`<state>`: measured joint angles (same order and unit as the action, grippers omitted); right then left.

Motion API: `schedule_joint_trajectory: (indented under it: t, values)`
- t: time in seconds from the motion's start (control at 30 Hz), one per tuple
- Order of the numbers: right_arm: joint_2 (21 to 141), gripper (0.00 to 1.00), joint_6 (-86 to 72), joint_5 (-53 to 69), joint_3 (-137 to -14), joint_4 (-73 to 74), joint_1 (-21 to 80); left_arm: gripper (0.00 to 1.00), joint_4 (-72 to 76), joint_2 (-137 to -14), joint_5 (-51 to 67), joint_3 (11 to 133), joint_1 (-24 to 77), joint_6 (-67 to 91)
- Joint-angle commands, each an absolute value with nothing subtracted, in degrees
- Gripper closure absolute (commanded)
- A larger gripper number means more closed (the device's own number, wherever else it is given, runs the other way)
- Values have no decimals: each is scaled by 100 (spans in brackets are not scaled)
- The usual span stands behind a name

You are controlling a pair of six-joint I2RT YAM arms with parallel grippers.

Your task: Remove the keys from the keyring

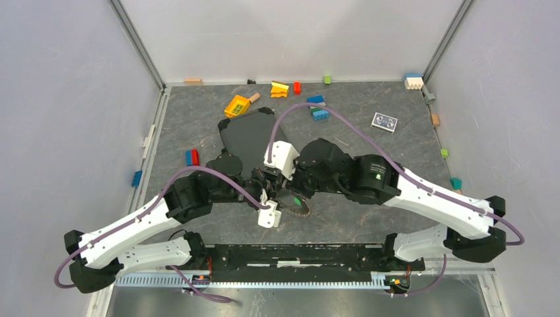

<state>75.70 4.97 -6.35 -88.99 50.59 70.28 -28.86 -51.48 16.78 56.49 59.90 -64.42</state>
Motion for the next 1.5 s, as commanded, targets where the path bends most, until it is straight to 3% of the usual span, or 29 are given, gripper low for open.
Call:
schedule_joint_trajectory:
  t: [0.0, 0.33, 0.6, 0.9, 1.17, 1.47]
  values:
    - [6770, 64, 363, -935, -8357, 3799, 6987, 98, -2263, -5081, 1894, 5753, 6031, -6555]
    - [4909, 58, 272, -1145, -6100, 1181, 6987, 98, -1623, -4961, 1838, 5625, 6037, -6099]
    - [3917, 58, 990, -89, -4744, -145, 6987, 98, -2012, -5413, 1872, 6340, 6028, -5052]
    - [3426, 56, 2453, 1252, -4037, -460, 6987, 98, -2713, -5922, 2068, 7049, 5993, -4387]
    - [3411, 60, 3108, 813, -4059, -555, 6990, 98, -2947, -5944, 2433, 7152, 5959, -4370]
    - [3909, 65, 2855, 1253, -4353, -205, 6987, 98, -3415, -6132, 2808, 7396, 5930, -4409]
